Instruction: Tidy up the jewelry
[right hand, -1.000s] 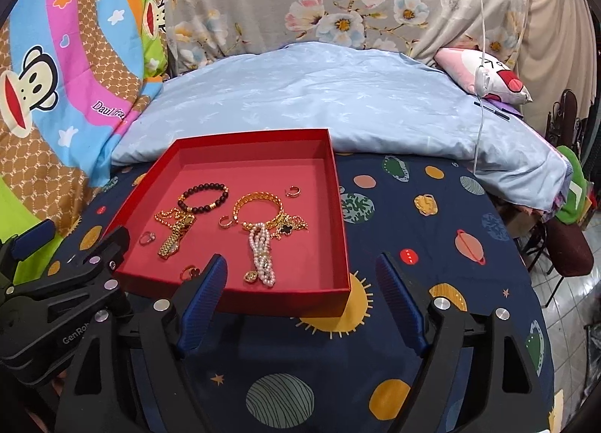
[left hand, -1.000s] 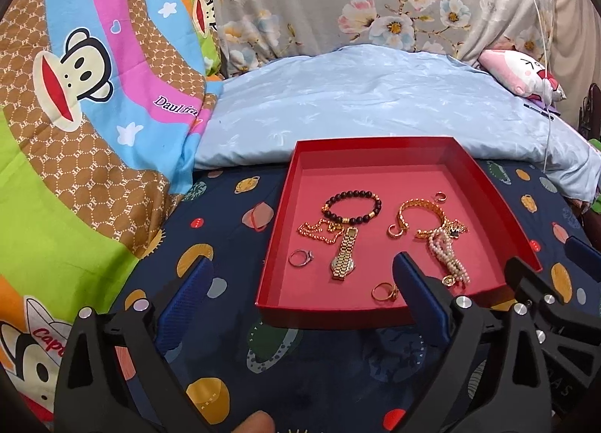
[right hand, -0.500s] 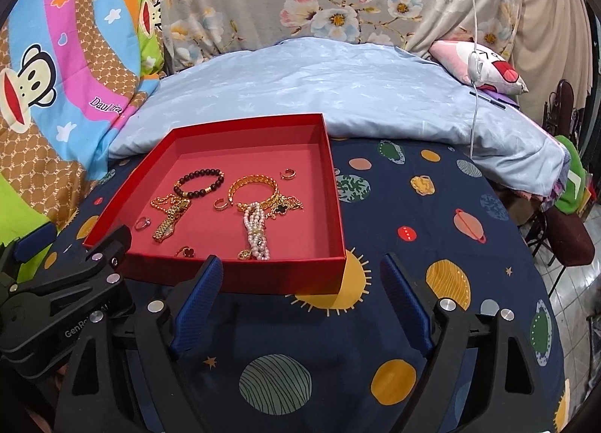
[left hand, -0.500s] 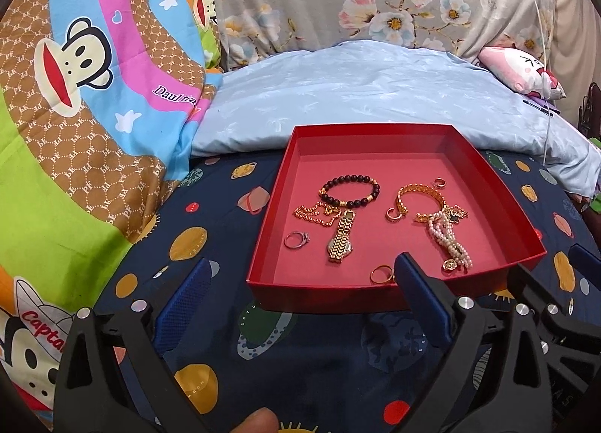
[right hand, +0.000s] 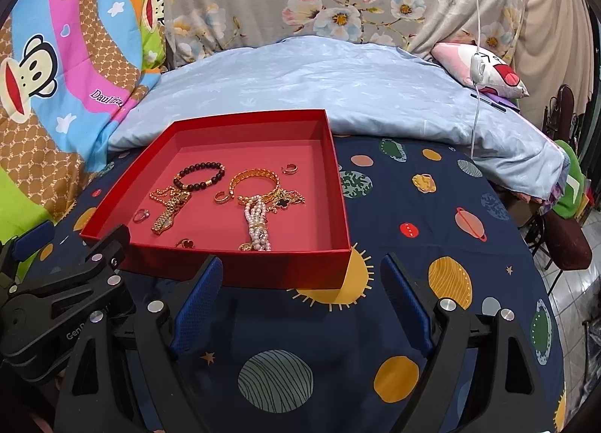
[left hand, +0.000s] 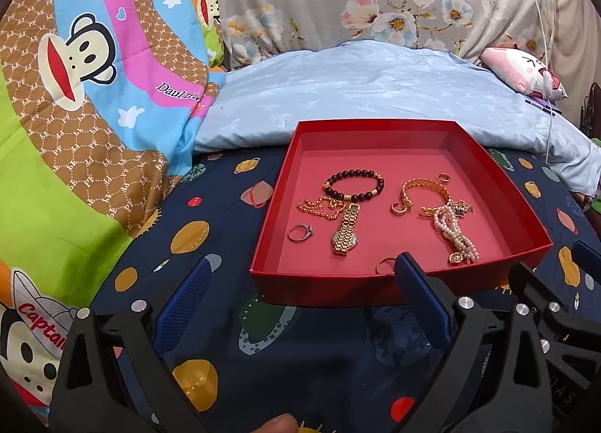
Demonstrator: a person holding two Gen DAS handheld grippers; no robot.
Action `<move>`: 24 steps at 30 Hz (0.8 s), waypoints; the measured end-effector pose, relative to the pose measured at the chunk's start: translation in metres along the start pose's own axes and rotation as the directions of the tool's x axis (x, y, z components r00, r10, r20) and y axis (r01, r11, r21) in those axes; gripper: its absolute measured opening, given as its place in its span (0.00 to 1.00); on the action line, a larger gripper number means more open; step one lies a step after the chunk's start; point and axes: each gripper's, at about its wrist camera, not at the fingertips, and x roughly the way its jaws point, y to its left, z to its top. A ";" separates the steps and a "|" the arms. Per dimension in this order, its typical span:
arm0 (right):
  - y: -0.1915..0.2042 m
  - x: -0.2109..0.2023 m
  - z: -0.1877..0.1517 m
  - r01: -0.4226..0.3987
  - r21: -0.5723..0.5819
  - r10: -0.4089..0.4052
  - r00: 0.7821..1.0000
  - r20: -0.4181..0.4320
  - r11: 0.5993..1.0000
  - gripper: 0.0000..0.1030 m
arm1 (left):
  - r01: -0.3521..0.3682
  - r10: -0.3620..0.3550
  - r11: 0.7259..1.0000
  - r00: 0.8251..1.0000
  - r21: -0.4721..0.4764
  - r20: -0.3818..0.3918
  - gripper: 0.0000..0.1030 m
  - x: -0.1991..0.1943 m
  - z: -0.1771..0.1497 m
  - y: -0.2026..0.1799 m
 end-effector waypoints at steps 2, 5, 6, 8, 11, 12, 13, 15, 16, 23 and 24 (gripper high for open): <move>0.000 0.000 0.000 0.000 -0.002 0.000 1.000 0.002 1.000 0.81 | -0.005 0.005 1.000 1.000 0.001 0.003 0.93 0.000 -0.001 0.001; 0.001 0.000 0.000 -0.001 -0.002 0.001 1.000 0.002 1.000 0.81 | -0.006 0.006 1.000 1.000 0.002 0.004 0.93 0.000 -0.001 0.002; 0.001 0.000 0.000 -0.002 -0.002 0.002 1.000 0.002 1.000 0.81 | -0.006 0.006 1.000 1.000 0.003 0.005 0.93 0.000 -0.002 0.002; 0.002 0.000 0.000 -0.002 -0.002 0.002 1.000 0.001 1.000 0.81 | -0.007 0.007 1.000 1.000 0.003 0.004 0.93 0.000 -0.001 0.002; 0.002 0.001 0.000 -0.002 -0.004 0.002 1.000 0.000 1.000 0.81 | -0.011 0.011 1.000 1.000 0.004 0.004 0.93 0.000 -0.001 0.002; 0.002 0.000 0.000 -0.003 -0.002 0.003 1.000 0.001 1.000 0.81 | -0.011 0.011 1.000 1.000 0.005 0.004 0.93 0.000 -0.001 0.003; 0.002 0.000 0.000 -0.003 -0.001 0.003 1.000 0.001 1.000 0.81 | -0.012 0.012 1.000 1.000 0.006 0.005 0.93 0.000 -0.001 0.003; 0.002 0.001 0.000 -0.002 -0.002 0.002 1.000 0.000 1.000 0.81 | -0.015 0.015 1.000 1.000 0.009 0.006 0.93 0.000 -0.001 0.002; 0.002 0.001 0.000 -0.002 -0.003 0.002 1.000 -0.001 1.000 0.81 | -0.016 0.016 1.000 1.000 0.012 0.006 0.93 0.000 -0.001 0.002; 0.003 0.001 0.000 -0.005 -0.003 0.005 1.000 -0.001 1.000 0.81 | -0.005 0.005 1.000 1.000 0.003 -0.004 0.93 0.002 -0.001 0.004; 0.003 0.001 -0.001 -0.004 -0.003 0.004 1.000 -0.001 1.000 0.81 | -0.006 0.006 1.000 1.000 -0.001 -0.004 0.93 0.003 -0.001 0.005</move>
